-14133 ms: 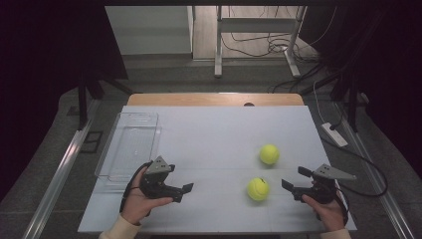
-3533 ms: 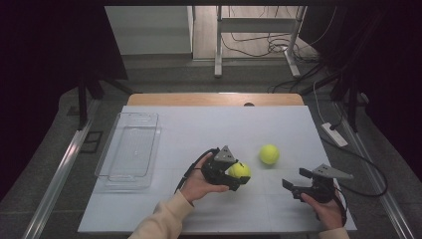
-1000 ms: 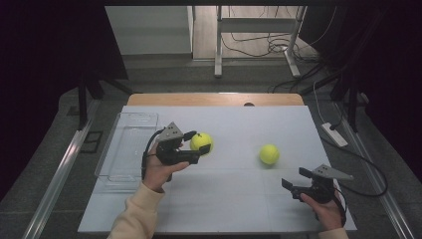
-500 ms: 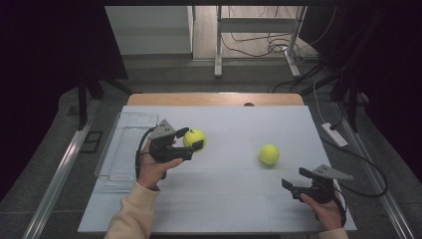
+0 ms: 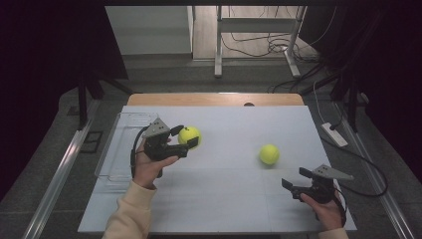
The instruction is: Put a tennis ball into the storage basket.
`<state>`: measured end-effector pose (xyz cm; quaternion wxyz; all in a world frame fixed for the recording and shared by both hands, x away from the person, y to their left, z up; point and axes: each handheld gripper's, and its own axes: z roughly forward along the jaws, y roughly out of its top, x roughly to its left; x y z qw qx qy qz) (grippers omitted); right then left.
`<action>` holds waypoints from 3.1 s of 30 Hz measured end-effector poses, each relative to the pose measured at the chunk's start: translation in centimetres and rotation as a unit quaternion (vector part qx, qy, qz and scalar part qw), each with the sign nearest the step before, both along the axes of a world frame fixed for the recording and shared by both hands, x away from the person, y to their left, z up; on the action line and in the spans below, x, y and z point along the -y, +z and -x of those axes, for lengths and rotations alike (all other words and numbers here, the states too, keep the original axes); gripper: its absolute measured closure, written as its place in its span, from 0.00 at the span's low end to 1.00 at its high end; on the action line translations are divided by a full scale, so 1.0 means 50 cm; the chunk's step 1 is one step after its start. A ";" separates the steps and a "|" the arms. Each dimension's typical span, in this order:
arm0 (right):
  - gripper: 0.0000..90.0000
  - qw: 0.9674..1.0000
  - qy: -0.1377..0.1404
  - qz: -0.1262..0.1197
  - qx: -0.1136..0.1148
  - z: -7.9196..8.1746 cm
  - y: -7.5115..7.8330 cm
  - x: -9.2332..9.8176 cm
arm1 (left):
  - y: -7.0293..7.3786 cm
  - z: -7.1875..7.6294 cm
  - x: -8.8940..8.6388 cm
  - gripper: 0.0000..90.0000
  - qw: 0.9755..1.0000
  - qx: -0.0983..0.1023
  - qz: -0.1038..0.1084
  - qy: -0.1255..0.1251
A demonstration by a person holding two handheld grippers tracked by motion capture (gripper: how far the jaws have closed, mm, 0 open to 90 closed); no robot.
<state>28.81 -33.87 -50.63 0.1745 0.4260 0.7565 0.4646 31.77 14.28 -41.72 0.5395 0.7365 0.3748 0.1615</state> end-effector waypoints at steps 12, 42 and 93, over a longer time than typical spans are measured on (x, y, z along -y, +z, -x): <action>0.12 1.000 0.000 -0.001 0.002 0.000 0.001 0.000 | 0.005 -0.001 -0.019 0.32 1.000 0.004 0.006 0.014; 0.12 1.000 -0.001 0.001 0.000 -0.001 -0.001 0.002 | 0.011 -0.006 -0.067 0.32 0.998 0.011 0.013 0.053; 0.12 1.000 -0.001 -0.002 -0.002 -0.004 -0.002 0.001 | 0.025 -0.082 -0.136 0.32 0.992 -0.004 -0.011 0.123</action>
